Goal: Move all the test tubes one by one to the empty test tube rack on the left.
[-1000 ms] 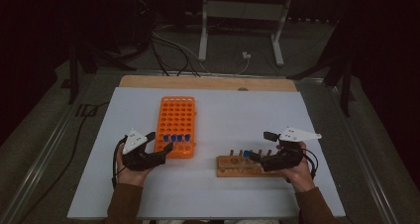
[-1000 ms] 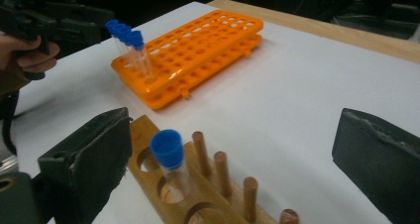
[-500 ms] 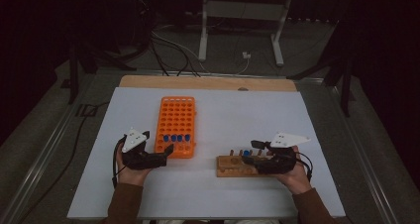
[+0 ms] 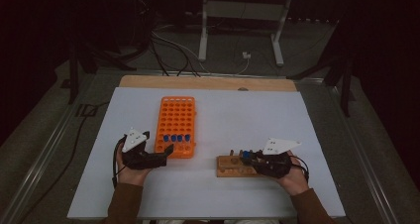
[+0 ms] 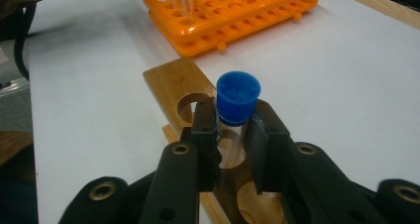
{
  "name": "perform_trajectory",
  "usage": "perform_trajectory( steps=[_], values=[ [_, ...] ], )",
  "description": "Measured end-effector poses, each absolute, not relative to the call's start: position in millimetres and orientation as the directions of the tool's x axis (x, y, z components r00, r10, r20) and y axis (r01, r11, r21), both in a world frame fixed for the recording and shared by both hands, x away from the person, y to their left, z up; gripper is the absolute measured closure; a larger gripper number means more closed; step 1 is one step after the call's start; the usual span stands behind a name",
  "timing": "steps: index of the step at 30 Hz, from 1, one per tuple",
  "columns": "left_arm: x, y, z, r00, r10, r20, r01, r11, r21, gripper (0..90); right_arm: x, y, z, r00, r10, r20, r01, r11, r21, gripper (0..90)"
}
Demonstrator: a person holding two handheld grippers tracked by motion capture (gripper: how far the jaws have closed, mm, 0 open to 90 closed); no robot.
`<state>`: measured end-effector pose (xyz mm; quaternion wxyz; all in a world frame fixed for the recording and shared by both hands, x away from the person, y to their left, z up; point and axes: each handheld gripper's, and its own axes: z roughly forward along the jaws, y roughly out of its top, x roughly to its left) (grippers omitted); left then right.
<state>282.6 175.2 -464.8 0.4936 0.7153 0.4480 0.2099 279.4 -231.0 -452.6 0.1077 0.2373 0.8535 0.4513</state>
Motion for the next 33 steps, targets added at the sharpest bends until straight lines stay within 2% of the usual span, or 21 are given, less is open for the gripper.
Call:
perform_trajectory(
  steps=[11,23,33],
  values=[
    [282.4,174.6,-462.0,0.515,0.844,-0.147,0.43,-0.105,0.897,1.3,277.9,-230.6,-451.1,-0.868,0.496,0.02,0.299,0.489,0.82,77.1],
    [279.6,163.7,-449.6,0.542,0.832,-0.116,0.394,-0.129,0.91,0.7,275.2,-240.4,-431.4,-0.861,0.507,0.041,0.283,0.411,0.867,77.1],
    [277.9,151.2,-437.8,0.581,0.805,-0.123,0.375,-0.13,0.918,0.9,277.0,-255.4,-406.0,-0.86,0.505,0.075,0.264,0.313,0.912,77.2]
  ],
)
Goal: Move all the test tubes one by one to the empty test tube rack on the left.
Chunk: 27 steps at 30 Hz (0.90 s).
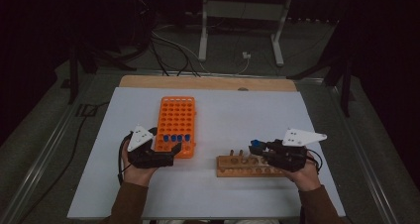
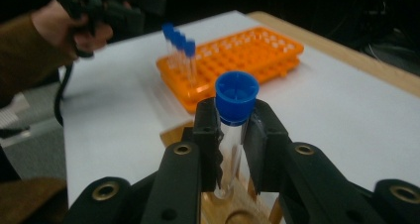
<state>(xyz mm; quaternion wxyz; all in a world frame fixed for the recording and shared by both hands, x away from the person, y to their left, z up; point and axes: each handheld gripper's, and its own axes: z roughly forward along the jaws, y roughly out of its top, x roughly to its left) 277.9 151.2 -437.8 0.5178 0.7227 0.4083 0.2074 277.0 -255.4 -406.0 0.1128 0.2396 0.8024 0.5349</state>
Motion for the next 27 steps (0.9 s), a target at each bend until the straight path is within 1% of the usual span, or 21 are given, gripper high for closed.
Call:
perform_trajectory(
  steps=[4,7,13,19,27],
  values=[
    [279.2,141.6,-432.1,0.6,0.791,-0.118,0.354,-0.13,0.926,0.9,278.0,-257.4,-395.2,-0.858,0.509,0.071,0.245,0.283,0.927,77.2],
    [280.8,133.8,-428.9,0.619,0.777,-0.112,0.337,-0.133,0.932,0.9,280.4,-256.8,-391.3,-0.854,0.516,0.062,0.24,0.286,0.928,77.2],
    [283.8,113.7,-425.7,0.658,0.747,-0.095,0.314,-0.157,0.936,1.6,289.9,-253.5,-389.0,-0.839,0.54,0.066,0.249,0.274,0.929,77.2],
    [286.8,93.0,-423.4,0.687,0.722,-0.087,0.304,-0.177,0.936,1.6,296.1,-241.5,-389.1,-0.835,0.546,0.065,0.253,0.277,0.927,77.2],
    [291.3,66.0,-421.7,0.716,0.695,-0.068,0.3,-0.218,0.929,6.7,305.0,-222.8,-391.6,-0.83,0.551,0.088,0.278,0.273,0.921,77.1]
  ],
)
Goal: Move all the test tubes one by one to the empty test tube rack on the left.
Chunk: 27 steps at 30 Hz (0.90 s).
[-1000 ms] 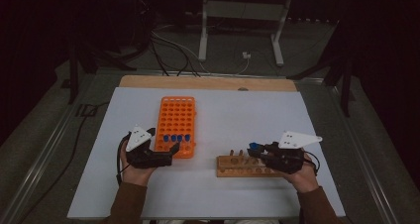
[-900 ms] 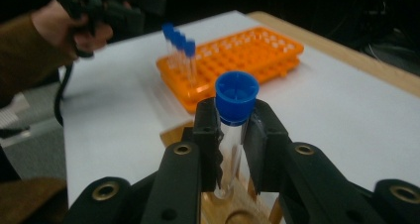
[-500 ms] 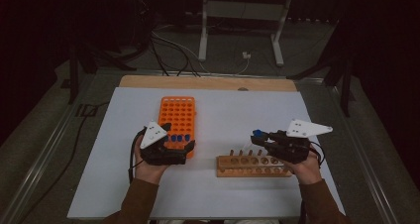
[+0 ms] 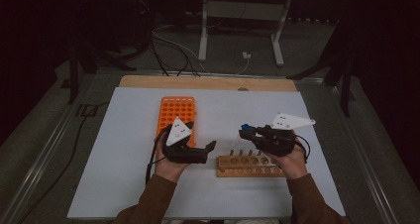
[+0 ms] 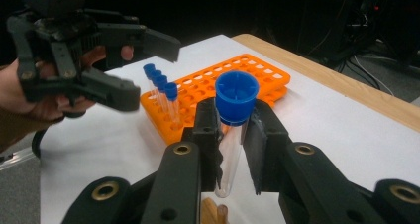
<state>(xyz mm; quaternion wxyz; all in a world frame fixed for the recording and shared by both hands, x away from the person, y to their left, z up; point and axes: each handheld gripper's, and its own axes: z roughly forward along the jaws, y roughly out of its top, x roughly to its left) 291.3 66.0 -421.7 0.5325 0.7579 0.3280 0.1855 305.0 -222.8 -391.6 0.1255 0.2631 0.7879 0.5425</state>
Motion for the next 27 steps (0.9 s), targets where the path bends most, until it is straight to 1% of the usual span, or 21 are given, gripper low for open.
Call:
perform_trajectory(
  steps=[2,4,7,10,14,19,21,24,27],
  values=[
    [292.6,59.9,-422.7,0.73,0.679,-0.072,0.303,-0.227,0.926,9.4,306.7,-218.3,-392.4,-0.827,0.554,0.093,0.284,0.269,0.92,77.1],
    [293.4,54.6,-423.9,0.74,0.668,-0.075,0.304,-0.233,0.924,15.2,308.3,-214.5,-393.1,-0.825,0.555,0.103,0.292,0.264,0.919,77.1],
    [294.5,46.7,-425.5,0.747,0.661,-0.071,0.305,-0.246,0.92,17.7,310.5,-209.3,-394.2,-0.823,0.556,0.114,0.302,0.258,0.918,77.1],
    [294.4,38.9,-426.8,0.752,0.657,-0.053,0.297,-0.266,0.917,23.0,311.3,-204.4,-395.2,-0.824,0.554,0.118,0.306,0.259,0.916,77.1],
    [293.4,30.7,-427.6,0.757,0.652,-0.031,0.279,-0.28,0.919,36.5,311.7,-198.7,-396.3,-0.827,0.547,0.125,0.309,0.259,0.915,77.1],
    [290.3,24.2,-428.3,0.771,0.636,0.01,0.243,-0.309,0.92,57.1,311.5,-193.1,-397.7,-0.836,0.534,0.127,0.309,0.267,0.913,77.0],
    [289.5,23.4,-428.4,0.777,0.63,0.017,0.235,-0.315,0.92,63.0,311.4,-192.3,-398.1,-0.836,0.533,0.131,0.312,0.264,0.913,77.0],
    [289.3,23.7,-428.5,0.784,0.621,0.018,0.228,-0.314,0.922,68.0,311.4,-191.3,-398.7,-0.838,0.529,0.134,0.313,0.266,0.912,77.0],
    [288.7,23.9,-428.6,0.793,0.608,0.03,0.214,-0.325,0.921,76.2,311.2,-189.8,-400.1,-0.841,0.522,0.143,0.319,0.265,0.91,76.9]
  ],
)
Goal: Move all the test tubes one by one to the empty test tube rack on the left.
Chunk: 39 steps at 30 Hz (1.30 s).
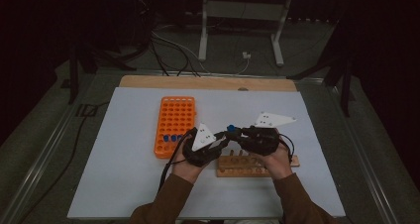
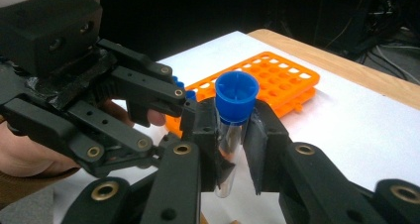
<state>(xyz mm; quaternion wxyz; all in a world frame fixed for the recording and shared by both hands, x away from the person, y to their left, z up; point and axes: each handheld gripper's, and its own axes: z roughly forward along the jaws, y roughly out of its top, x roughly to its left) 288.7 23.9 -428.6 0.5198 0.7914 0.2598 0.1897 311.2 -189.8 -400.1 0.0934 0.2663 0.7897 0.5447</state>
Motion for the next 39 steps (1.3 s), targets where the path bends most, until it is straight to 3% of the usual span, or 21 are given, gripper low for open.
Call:
perform_trajectory(
  steps=[6,8,20,29,39],
  values=[
    [287.8,24.4,-429.8,0.794,0.606,0.044,0.205,-0.336,0.919,77.8,311.4,-188.7,-401.1,-0.842,0.519,0.145,0.322,0.268,0.908,75.6],
    [288.6,25.5,-430.4,0.792,0.609,0.046,0.208,-0.34,0.917,77.8,311.7,-189.5,-401.2,-0.841,0.52,0.151,0.324,0.26,0.909,69.8],
    [291.9,44.1,-434.5,0.739,0.674,0.01,0.258,-0.296,0.92,78.0,313.5,-201.6,-403.8,-0.773,0.615,0.156,0.365,0.23,0.902,15.6],
    [290.8,63.2,-432.6,0.723,0.691,-0.003,0.269,-0.278,0.922,78.0,315.1,-212.5,-411.0,-0.753,0.636,0.168,0.394,0.232,0.89,3.9],
    [287.3,89.6,-430.8,0.705,0.709,-0.022,0.281,-0.25,0.927,78.0,313.7,-224.8,-417.5,-0.733,0.661,0.163,0.41,0.237,0.881,1.4]
  ],
)
